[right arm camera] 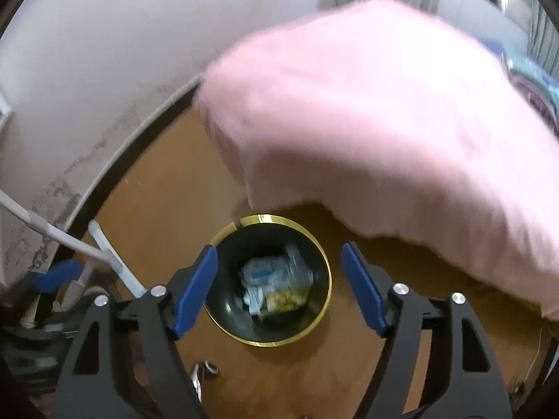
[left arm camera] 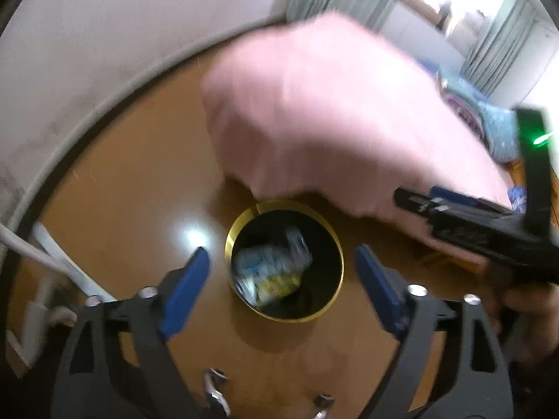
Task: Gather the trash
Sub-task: 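Open both grippers over the black bin to drop the bag and tube, then grasp the teal box with the right gripper while the left grasps the grey sock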
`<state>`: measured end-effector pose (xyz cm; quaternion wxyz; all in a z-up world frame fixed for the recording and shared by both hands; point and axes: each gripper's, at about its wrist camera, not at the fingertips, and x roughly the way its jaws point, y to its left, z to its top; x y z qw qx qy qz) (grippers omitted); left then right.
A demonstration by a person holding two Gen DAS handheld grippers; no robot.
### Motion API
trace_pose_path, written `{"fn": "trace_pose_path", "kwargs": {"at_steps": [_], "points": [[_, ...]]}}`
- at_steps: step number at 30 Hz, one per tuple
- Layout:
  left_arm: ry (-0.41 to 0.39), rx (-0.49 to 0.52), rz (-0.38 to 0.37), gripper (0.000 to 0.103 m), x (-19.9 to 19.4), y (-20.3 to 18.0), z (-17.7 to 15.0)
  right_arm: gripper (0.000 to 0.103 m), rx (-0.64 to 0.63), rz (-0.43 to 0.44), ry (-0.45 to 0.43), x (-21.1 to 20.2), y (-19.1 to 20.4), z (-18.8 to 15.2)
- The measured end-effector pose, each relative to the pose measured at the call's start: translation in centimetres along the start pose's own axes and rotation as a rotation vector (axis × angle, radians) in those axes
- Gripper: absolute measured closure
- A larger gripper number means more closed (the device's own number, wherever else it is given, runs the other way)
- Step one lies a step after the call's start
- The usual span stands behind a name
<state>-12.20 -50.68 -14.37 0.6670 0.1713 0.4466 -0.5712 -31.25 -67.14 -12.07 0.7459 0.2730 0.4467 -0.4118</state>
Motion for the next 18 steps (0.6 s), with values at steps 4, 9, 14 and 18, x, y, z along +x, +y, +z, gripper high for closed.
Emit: {"fn": "trace_pose_path", "kwargs": {"at_steps": [4, 9, 14, 18], "points": [[-0.164, 0.057, 0.079, 0.007, -11.9, 2.3, 1.1, 0.029, -0.089, 0.09, -0.119, -5.8, 5.1, 2.0], [-0.261, -0.018, 0.364, 0.007, -25.2, 11.0, -1.0, 0.029, -0.325, 0.242, -0.203, -11.3, 16.6, 3.0], [-0.236, -0.221, 0.642, 0.007, -34.4, 22.1, -6.5, 0.029, -0.582, 0.475, -0.182, -14.7, 30.7, 2.3], [-0.223, -0.397, 0.791, 0.007, -41.0, 29.0, -12.8, 0.034, -0.804, 0.651, -0.129, -17.4, 43.0, 0.2]]}}
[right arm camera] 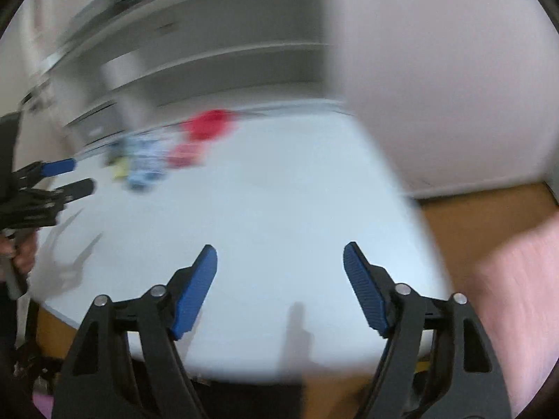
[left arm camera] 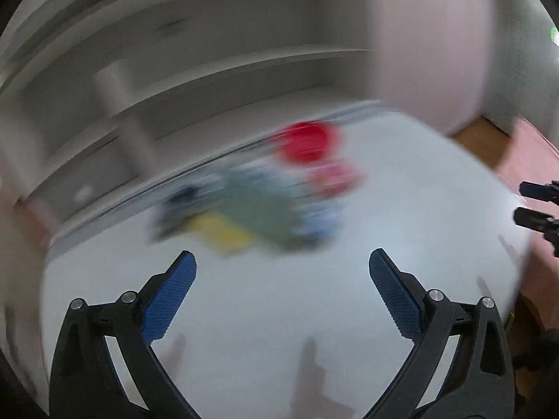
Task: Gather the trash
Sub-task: 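Grasp the teal box with the right gripper while the left grasps the grey sock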
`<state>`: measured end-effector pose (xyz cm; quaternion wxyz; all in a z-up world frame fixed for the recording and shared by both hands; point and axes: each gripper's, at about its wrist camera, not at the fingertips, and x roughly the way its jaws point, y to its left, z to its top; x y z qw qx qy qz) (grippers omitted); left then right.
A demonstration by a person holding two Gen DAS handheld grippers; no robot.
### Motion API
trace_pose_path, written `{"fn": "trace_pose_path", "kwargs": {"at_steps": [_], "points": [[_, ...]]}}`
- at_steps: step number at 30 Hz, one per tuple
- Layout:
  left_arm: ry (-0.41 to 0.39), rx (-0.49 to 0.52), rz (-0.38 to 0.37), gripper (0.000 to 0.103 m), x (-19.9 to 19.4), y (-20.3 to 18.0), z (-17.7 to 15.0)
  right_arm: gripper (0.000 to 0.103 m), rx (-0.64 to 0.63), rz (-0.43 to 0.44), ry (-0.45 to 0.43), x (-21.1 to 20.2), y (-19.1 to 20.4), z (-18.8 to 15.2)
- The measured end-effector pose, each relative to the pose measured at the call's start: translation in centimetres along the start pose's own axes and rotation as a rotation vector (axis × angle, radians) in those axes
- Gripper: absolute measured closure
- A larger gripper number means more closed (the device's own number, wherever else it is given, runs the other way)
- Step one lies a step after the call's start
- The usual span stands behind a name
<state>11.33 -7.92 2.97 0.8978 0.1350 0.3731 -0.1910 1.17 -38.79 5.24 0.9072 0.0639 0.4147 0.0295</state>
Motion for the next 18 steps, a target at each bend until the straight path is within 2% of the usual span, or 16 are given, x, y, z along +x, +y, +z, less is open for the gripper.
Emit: {"fn": "trace_pose_path", "kwargs": {"at_steps": [2, 3, 6, 8, 11, 14, 18], "points": [[0.021, -0.069, 0.053, 0.007, -0.3, 4.7, -1.5, 0.039, -0.087, 0.127, 0.038, 2.9, 5.0, 3.3], [0.031, -0.103, 0.073, 0.007, -0.4, 6.8, -2.4, 0.043, -0.113, 0.158, 0.049, 3.7, 6.6, 4.3], [0.05, -0.169, 0.091, 0.007, -0.7, 10.2, -4.4, 0.047, -0.2, 0.22, 0.088, 7.4, 12.3, 7.4], [0.061, -0.199, 0.091, 0.007, -0.7, 12.1, -5.6, 0.052, -0.226, 0.239, 0.122, 10.3, 14.7, 9.3], [0.063, -0.201, 0.101, 0.007, -0.5, 13.2, -6.2, 0.057, -0.214, 0.245, 0.156, 12.5, 16.3, 10.3], [0.071, -0.199, 0.103, 0.007, 0.5, 14.0, -5.9, 0.078, -0.201, 0.233, 0.193, 14.4, 16.8, 11.0], [0.06, -0.173, 0.093, 0.007, 2.1, 14.2, -4.1, 0.09, -0.198, 0.229, 0.172, 14.0, 17.5, 11.1]]}}
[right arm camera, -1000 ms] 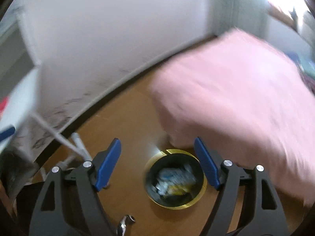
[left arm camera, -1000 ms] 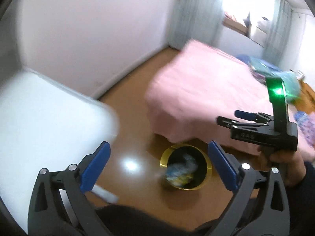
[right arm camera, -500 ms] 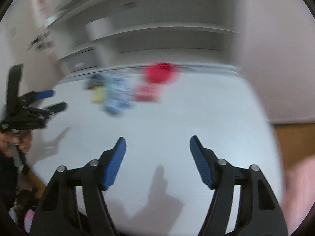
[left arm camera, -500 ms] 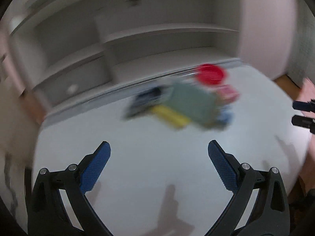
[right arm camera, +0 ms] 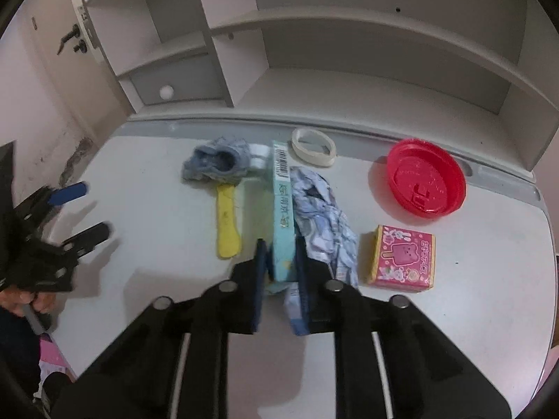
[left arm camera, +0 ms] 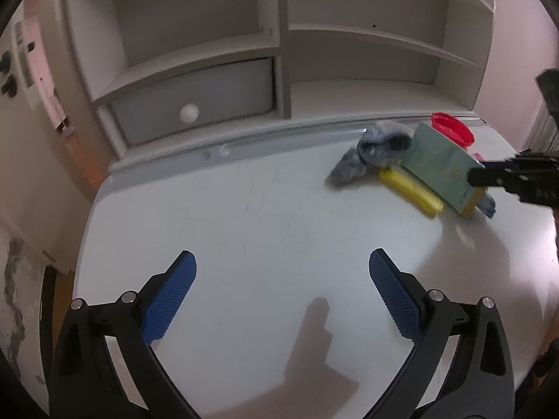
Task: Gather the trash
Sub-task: 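Grasp the teal box with the right gripper while the left grasps the grey sock, then carry the teal box and grey sock over the black bin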
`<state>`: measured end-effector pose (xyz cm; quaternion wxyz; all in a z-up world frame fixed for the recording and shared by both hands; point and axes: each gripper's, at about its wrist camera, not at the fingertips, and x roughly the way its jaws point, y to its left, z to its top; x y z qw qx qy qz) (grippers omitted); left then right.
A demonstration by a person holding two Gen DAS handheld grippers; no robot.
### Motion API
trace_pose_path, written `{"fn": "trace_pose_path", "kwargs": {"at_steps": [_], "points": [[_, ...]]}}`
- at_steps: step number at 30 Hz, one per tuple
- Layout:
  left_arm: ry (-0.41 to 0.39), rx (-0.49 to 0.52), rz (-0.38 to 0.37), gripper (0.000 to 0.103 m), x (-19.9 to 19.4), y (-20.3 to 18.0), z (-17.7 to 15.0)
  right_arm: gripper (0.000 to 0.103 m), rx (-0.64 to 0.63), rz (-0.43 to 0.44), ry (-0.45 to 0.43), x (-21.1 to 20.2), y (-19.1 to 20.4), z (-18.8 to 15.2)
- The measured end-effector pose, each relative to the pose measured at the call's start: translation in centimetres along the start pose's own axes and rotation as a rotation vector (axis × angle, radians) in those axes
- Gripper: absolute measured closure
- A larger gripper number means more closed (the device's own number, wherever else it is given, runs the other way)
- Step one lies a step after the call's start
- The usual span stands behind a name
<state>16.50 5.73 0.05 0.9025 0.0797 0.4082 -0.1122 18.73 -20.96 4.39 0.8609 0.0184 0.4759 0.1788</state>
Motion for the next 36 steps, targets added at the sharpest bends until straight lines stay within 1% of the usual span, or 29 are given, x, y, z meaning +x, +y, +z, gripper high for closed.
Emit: {"fn": "trace_pose_path", "kwargs": {"at_steps": [4, 6, 8, 10, 13, 15, 16, 17, 18, 19, 20, 24, 26, 28, 30, 31, 32, 33, 35, 36], "points": [[-0.046, 0.061, -0.038, 0.007, 2.2, -2.4, 3.4, 0.091, 0.028, 0.039, -0.073, -3.4, -0.3, -0.7], [-0.072, 0.132, -0.056, 0.007, 3.5, -4.6, 5.0, 0.09, 0.037, 0.043, -0.092, -5.1, -0.7, -1.3], [-0.079, 0.186, -0.066, 0.007, 4.6, -6.2, 6.0, 0.091, 0.056, 0.046, -0.097, -6.5, -1.4, -2.3], [-0.069, 0.215, -0.075, 0.007, 5.8, -7.6, 6.8, 0.091, 0.073, 0.05, -0.096, -7.8, -2.2, -3.1], [-0.038, 0.211, -0.059, 0.007, 7.7, -8.3, 7.7, 0.091, 0.099, 0.042, -0.098, -9.3, -3.4, -4.9], [-0.036, 0.216, -0.032, 0.016, 8.3, -8.5, 7.9, 0.09, 0.111, 0.031, -0.099, -10.0, -4.1, -6.0], [-0.031, 0.217, -0.023, 0.034, 8.5, -8.6, 8.0, 0.091, 0.122, 0.03, -0.098, -10.2, -4.5, -6.5], [-0.018, 0.211, -0.032, 0.059, 8.6, -8.4, 8.2, 0.09, 0.138, 0.024, -0.101, -10.6, -5.1, -7.3], [-0.007, 0.195, -0.036, 0.071, 8.6, -8.3, 8.4, 0.091, 0.148, 0.021, -0.105, -11.0, -5.4, -7.8], [-0.003, 0.171, -0.029, 0.082, 8.2, -8.0, 8.5, 0.091, 0.161, 0.019, -0.111, -11.4, -5.8, -8.5], [-0.013, 0.152, -0.017, 0.089, 7.6, -7.8, 8.7, 0.091, 0.174, 0.014, -0.118, -12.0, -6.2, -9.1], [-0.051, 0.123, -0.015, 0.092, 3.9, -8.1, 9.0, 0.091, 0.25, -0.019, -0.157, -14.8, -8.7, -12.5], [-0.065, 0.123, -0.026, 0.093, 1.8, -9.3, 9.0, 0.091, 0.291, -0.045, -0.179, -16.5, -10.1, -14.4], [-0.074, 0.142, -0.06, 0.093, -0.2, -11.8, 8.5, 0.09, 0.353, -0.084, -0.206, -18.5, -12.1, -17.3], [-0.091, 0.184, -0.115, 0.093, -1.8, -15.2, 8.0, 0.091, 0.417, -0.129, -0.228, -20.3, -14.1, -20.0], [-0.099, 0.215, -0.154, 0.093, -2.8, -17.6, 7.4, 0.091, 0.457, -0.156, -0.24, -21.4, -15.2, -21.7], [-0.102, 0.241, -0.195, 0.093, -3.5, -20.2, 6.7, 0.09, 0.497, -0.2, -0.253, -22.6, -16.5, -23.8], [-0.099, 0.263, -0.237, 0.093, -4.1, -22.5, 6.5, 0.09, 0.519, -0.234, -0.259, -23.3, -17.2, -25.1], [-0.09, 0.335, -0.372, 0.093, -5.9, -28.6, 4.8, 0.091, 0.578, -0.322, -0.263, -25.1, -19.1, -28.4], [-0.093, 0.365, -0.419, 0.093, -6.8, -30.7, 4.2, 0.09, 0.619, -0.361, -0.263, -26.0, -20.2, -30.5]]}}
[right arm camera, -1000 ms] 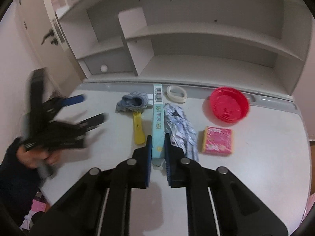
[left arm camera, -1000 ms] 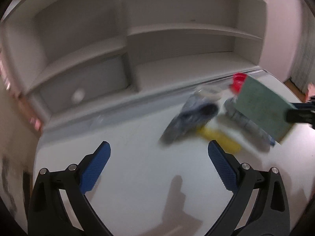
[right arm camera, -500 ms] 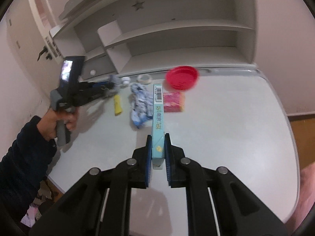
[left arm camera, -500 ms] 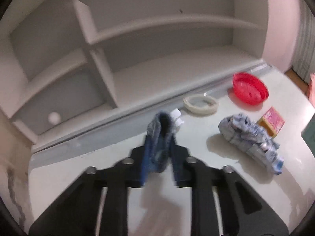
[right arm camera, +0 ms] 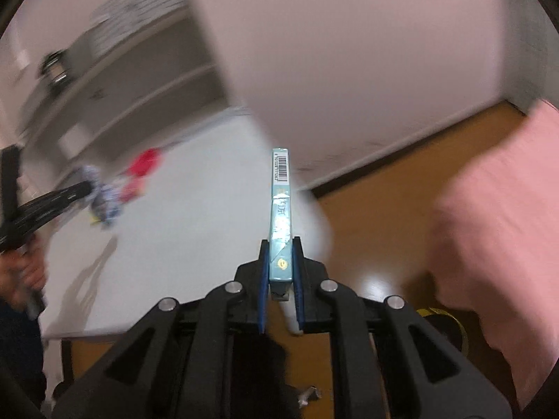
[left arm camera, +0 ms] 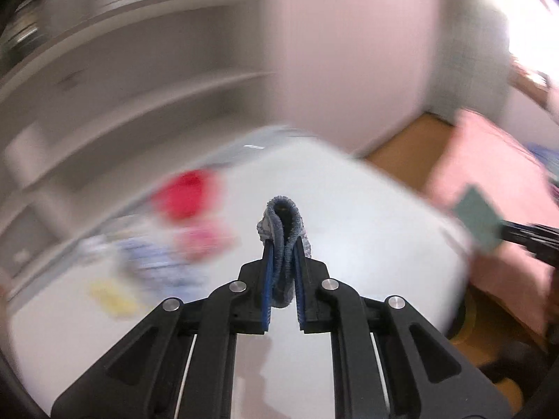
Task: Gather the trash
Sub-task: 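Carry the teal box and grey sock over the black bin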
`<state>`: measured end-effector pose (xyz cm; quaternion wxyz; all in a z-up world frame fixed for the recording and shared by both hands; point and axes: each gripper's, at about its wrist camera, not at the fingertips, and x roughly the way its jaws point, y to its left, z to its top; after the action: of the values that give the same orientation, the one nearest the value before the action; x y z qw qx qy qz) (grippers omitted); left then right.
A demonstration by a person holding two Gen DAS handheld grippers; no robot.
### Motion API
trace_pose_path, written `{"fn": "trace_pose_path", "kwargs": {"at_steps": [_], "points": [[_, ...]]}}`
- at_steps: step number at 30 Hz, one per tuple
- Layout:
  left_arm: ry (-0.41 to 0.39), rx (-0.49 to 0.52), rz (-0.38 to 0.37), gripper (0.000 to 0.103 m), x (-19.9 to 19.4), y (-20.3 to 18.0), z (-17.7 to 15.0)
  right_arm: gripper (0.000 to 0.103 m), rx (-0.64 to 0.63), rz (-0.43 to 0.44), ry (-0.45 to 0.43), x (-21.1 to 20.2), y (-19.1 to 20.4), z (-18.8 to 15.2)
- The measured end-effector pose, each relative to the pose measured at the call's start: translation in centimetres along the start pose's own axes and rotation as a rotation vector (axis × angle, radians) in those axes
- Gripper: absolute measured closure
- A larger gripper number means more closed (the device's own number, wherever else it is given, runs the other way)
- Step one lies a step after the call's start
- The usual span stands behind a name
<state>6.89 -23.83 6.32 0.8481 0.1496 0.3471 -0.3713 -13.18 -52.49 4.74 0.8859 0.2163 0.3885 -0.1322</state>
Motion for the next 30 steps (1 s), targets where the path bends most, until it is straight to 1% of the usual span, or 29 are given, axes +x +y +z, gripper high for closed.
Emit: {"fn": "trace_pose_path", "kwargs": {"at_steps": [2, 3, 5, 7, 9, 12, 13, 15, 16, 17, 18, 20, 22, 24, 25, 26, 30], "points": [[-0.013, 0.082, -0.122, 0.093, 0.7, -6.8, 0.2, 0.09, 0.064, -0.082, -0.01, -1.2, -3.9, -1.6], [-0.015, 0.119, -0.166, 0.093, 1.1, -9.5, 0.2, 0.09, 0.104, -0.143, -0.018, -1.9, -6.5, -2.8], [-0.016, 0.189, -0.26, 0.093, 2.1, -15.6, -0.6, 0.09, 0.155, -0.208, -0.018, -2.6, -9.6, -4.5], [0.024, 0.229, -0.358, 0.093, 4.0, -20.6, -1.7, 0.091, 0.221, -0.284, -0.009, -3.1, -13.3, -6.9], [0.061, 0.269, -0.441, 0.093, 6.5, -25.5, -3.6, 0.09, 0.28, -0.319, 0.013, -3.2, -16.2, -9.0], [0.09, 0.325, -0.485, 0.093, 9.8, -30.2, -6.6, 0.09, 0.366, -0.36, 0.059, -2.6, -20.3, -12.3], [0.117, 0.334, -0.506, 0.093, 11.5, -31.7, -7.8, 0.09, 0.397, -0.369, 0.079, -2.2, -21.8, -13.5], [0.171, 0.324, -0.544, 0.093, 14.6, -33.4, -9.9, 0.09, 0.45, -0.387, 0.111, -1.2, -23.7, -15.3], [0.211, 0.312, -0.553, 0.093, 16.6, -34.6, -11.3, 0.09, 0.479, -0.393, 0.133, -0.5, -24.5, -16.1], [0.235, 0.303, -0.556, 0.093, 18.3, -35.1, -11.7, 0.09, 0.502, -0.394, 0.154, 0.2, -25.1, -16.8], [0.258, 0.299, -0.555, 0.093, 19.6, -35.7, -12.4, 0.09, 0.533, -0.396, 0.18, 1.1, -26.0, -17.8], [0.313, 0.306, -0.533, 0.093, 22.0, -37.1, -14.6, 0.09, 0.548, -0.403, 0.208, 2.1, -26.7, -18.8], [0.346, 0.317, -0.517, 0.093, 23.7, -38.4, -16.1, 0.09, 0.558, -0.41, 0.237, 3.1, -27.4, -19.7], [0.37, 0.308, -0.513, 0.093, 24.8, -37.9, -17.3, 0.09, 0.577, -0.404, 0.26, 3.9, -28.1, -20.5], [0.387, 0.291, -0.53, 0.093, 25.5, -37.8, -17.6, 0.09, 0.578, -0.402, 0.268, 4.3, -27.9, -20.6], [0.399, 0.278, -0.544, 0.093, 26.2, -37.9, -17.6, 0.09, 0.581, -0.403, 0.277, 4.7, -28.1, -20.9], [0.451, 0.222, -0.555, 0.093, 28.0, -37.4, -18.1, 0.09, 0.592, -0.399, 0.29, 4.9, -29.1, -21.4]]}}
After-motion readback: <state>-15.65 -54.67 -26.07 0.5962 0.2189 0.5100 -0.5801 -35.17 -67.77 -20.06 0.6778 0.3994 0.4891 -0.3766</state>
